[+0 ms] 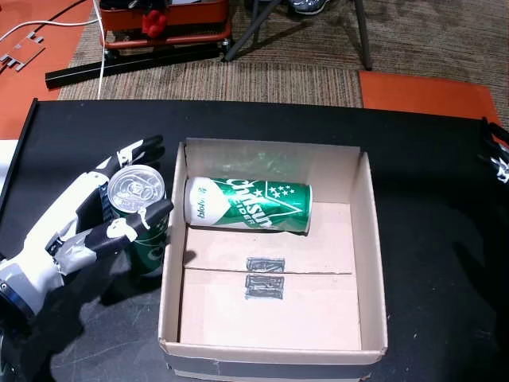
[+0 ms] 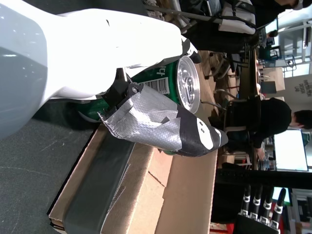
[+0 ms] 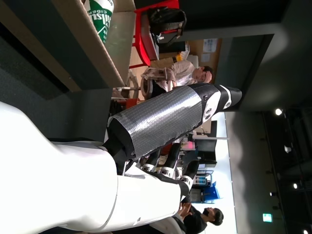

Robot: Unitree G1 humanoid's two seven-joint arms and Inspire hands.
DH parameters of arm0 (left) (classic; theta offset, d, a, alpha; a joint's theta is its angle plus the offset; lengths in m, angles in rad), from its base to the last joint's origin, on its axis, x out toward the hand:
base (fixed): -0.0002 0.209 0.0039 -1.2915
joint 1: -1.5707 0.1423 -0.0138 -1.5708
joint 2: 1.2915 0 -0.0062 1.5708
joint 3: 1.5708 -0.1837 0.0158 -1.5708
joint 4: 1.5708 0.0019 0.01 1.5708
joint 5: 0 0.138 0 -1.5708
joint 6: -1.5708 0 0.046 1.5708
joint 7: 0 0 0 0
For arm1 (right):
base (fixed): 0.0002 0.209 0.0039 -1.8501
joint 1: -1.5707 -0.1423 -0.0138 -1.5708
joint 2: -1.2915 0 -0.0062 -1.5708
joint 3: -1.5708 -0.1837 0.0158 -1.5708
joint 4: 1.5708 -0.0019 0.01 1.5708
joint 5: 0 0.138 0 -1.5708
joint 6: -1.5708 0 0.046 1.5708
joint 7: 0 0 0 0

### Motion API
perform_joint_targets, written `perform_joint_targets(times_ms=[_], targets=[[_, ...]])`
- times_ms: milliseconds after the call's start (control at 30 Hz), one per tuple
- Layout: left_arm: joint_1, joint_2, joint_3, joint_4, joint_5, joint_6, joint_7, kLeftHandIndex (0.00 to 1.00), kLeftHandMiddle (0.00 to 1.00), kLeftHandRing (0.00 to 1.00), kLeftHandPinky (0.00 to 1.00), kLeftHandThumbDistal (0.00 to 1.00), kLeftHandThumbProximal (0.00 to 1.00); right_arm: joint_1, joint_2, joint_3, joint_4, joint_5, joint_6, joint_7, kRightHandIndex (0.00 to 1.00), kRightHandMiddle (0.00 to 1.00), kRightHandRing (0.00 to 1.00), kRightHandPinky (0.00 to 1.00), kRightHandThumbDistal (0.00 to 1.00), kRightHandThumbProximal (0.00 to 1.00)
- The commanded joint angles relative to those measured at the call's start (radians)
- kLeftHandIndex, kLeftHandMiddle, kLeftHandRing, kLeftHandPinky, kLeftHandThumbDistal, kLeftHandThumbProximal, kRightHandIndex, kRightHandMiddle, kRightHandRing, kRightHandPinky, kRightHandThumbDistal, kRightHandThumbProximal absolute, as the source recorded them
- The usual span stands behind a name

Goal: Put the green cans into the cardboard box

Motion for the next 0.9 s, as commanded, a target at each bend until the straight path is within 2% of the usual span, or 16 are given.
perform_joint_targets(times_ms=[0, 200, 267, 567, 867], targets=[[0.019, 0.002, -0.002, 0.01, 0.01, 0.007, 0.008, 1.0, 1.0, 1.0, 1.0, 0.91, 0.53, 0.003, 0.001, -0.009, -0.004, 0.023, 0.001, 0.006, 0.71, 0.73, 0.76, 0.88, 1.0, 0.58], [0.017, -0.002, 0.005, 0.011, 0.005, 0.015, 0.013, 1.0, 1.0, 1.0, 1.0, 0.91, 0.57, 0.002, -0.001, -0.005, -0.002, 0.006, -0.026, -0.018, 0.71, 0.73, 0.75, 0.88, 1.0, 0.62], [0.017, -0.001, 0.004, 0.011, 0.007, 0.017, 0.017, 1.0, 1.0, 1.0, 1.0, 0.95, 0.56, 0.003, -0.004, -0.003, -0.002, 0.003, -0.034, -0.022, 0.71, 0.73, 0.76, 0.88, 1.0, 0.62], [0.018, -0.005, 0.006, 0.013, 0.005, 0.031, 0.029, 1.0, 1.0, 1.0, 1.0, 0.94, 0.55, 0.006, -0.004, -0.003, -0.008, 0.011, -0.042, -0.016, 0.71, 0.72, 0.75, 0.88, 1.0, 0.61], [0.019, -0.005, -0.005, 0.016, 0.023, 0.034, 0.048, 1.0, 1.0, 1.0, 1.0, 0.86, 0.53, 0.008, -0.008, -0.003, -0.007, 0.011, -0.054, -0.023, 0.69, 0.71, 0.75, 0.87, 1.0, 0.61]])
